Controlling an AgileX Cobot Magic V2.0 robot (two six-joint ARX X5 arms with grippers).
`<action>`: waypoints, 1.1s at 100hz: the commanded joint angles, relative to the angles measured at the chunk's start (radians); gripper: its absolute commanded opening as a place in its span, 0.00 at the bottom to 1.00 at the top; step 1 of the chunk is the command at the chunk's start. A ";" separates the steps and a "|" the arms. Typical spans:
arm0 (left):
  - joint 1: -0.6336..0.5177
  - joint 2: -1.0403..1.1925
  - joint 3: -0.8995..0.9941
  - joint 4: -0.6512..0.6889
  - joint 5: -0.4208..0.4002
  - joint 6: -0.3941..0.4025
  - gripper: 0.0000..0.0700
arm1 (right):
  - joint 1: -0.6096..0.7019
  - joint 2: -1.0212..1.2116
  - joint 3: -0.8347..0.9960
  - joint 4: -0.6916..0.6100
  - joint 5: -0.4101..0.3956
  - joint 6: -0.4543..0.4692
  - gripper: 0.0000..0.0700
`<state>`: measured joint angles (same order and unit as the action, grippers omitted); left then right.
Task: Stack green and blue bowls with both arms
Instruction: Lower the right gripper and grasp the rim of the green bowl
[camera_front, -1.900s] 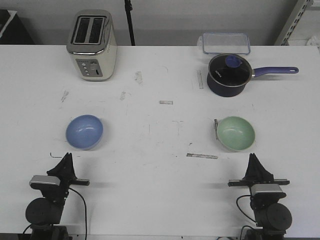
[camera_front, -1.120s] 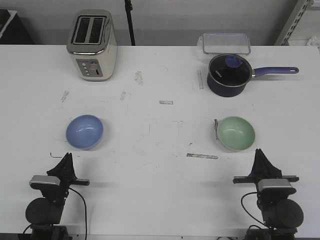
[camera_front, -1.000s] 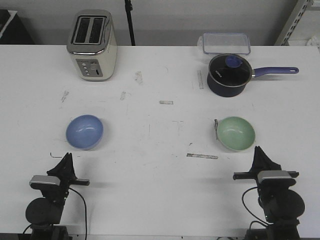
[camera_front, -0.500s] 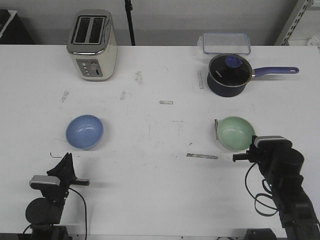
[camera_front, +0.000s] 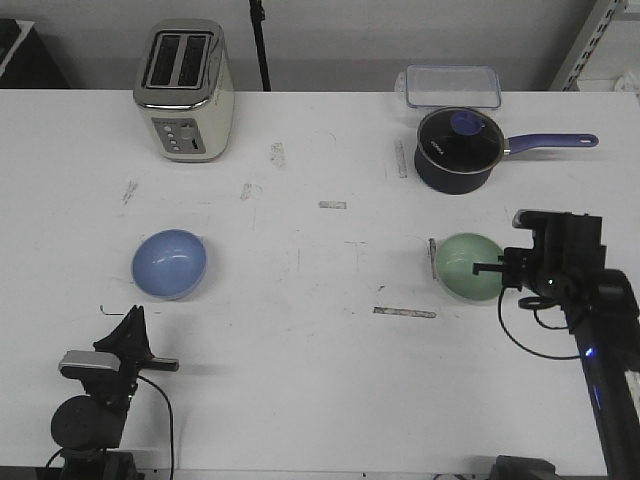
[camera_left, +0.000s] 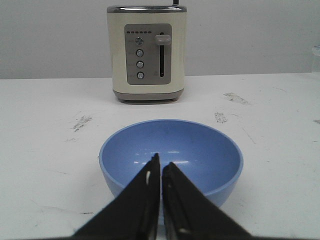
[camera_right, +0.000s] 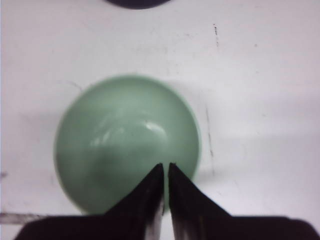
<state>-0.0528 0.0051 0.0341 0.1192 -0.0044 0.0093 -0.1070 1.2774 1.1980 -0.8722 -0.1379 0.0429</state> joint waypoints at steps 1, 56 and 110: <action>0.000 -0.002 -0.022 0.013 -0.004 0.005 0.00 | -0.028 0.055 0.043 -0.006 -0.060 0.018 0.07; 0.000 -0.002 -0.022 0.013 -0.004 0.005 0.00 | -0.170 0.270 0.077 -0.037 -0.176 0.012 0.71; 0.000 -0.002 -0.022 0.013 -0.004 0.005 0.00 | -0.153 0.396 0.056 0.043 -0.180 0.013 0.45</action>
<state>-0.0528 0.0051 0.0341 0.1192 -0.0044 0.0093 -0.2615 1.6573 1.2427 -0.8433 -0.3145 0.0563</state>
